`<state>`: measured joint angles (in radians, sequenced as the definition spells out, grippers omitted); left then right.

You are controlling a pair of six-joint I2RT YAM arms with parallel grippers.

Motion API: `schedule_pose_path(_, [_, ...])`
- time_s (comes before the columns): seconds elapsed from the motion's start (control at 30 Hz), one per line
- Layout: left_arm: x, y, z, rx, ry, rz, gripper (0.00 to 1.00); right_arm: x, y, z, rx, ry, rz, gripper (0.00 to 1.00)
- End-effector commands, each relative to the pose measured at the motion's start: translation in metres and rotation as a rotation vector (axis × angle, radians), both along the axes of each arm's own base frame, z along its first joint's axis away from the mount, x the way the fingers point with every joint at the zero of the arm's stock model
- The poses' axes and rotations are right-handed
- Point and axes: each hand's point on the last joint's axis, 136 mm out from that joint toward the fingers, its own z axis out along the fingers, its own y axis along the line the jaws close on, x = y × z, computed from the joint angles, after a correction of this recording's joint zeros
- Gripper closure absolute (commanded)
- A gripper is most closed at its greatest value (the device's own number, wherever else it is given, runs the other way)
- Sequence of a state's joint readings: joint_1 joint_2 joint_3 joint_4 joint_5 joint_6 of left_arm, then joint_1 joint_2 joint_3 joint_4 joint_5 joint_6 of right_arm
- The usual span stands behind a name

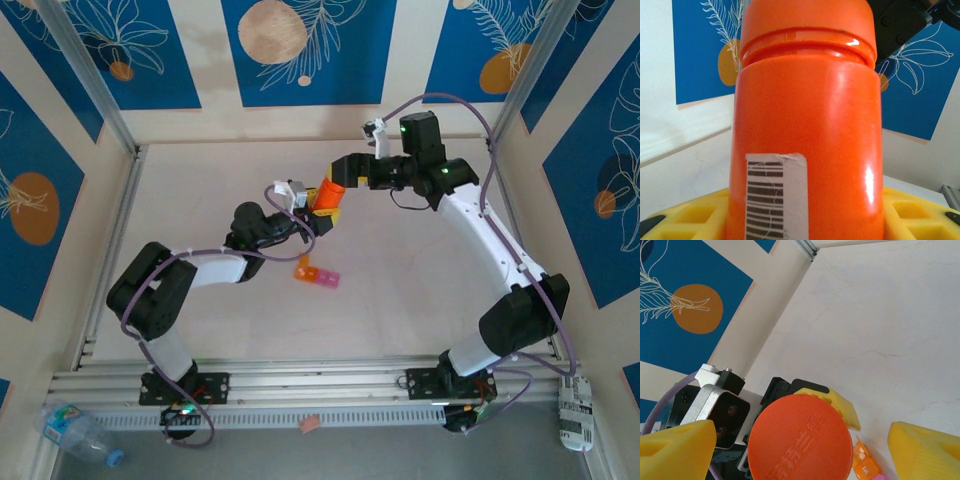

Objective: Sort the pills into containers

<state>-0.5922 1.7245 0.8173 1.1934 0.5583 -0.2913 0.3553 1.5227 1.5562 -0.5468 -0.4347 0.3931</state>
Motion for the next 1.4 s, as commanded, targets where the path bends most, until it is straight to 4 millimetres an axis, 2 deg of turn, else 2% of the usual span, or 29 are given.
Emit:
schedule_pose_path(0.0, [-0.007, -0.002, 0.033, -0.062, -0.081, -0.033, 1.0, -0.001, 0.001, 0.003, -0.018, -0.011, 0.011, 0.15])
schedule_pose_path(0.63, [-0.007, -0.002, 0.034, -0.06, -0.083, -0.034, 1.0, -0.009, 0.006, -0.017, -0.053, 0.028, 0.043, 0.48])
schedule_pose_path(0.83, [-0.004, -0.002, 0.038, -0.06, -0.095, -0.024, 1.0, -0.013, 0.007, -0.032, -0.068, 0.069, 0.009, 0.56])
schedule_pose_path(0.97, [0.0, -0.002, 0.044, -0.053, -0.113, -0.002, 1.0, -0.016, 0.009, -0.051, -0.103, 0.143, -0.056, 0.66])
schedule_pose_path(1.17, [0.003, -0.002, 0.048, 0.004, -0.189, 0.088, 1.0, -0.015, 0.002, -0.086, -0.142, 0.298, -0.259, 0.68])
schedule_pose_path(1.37, [0.003, -0.004, 0.047, 0.034, -0.236, 0.15, 1.0, -0.02, 0.013, -0.096, -0.123, 0.329, -0.368, 0.68])
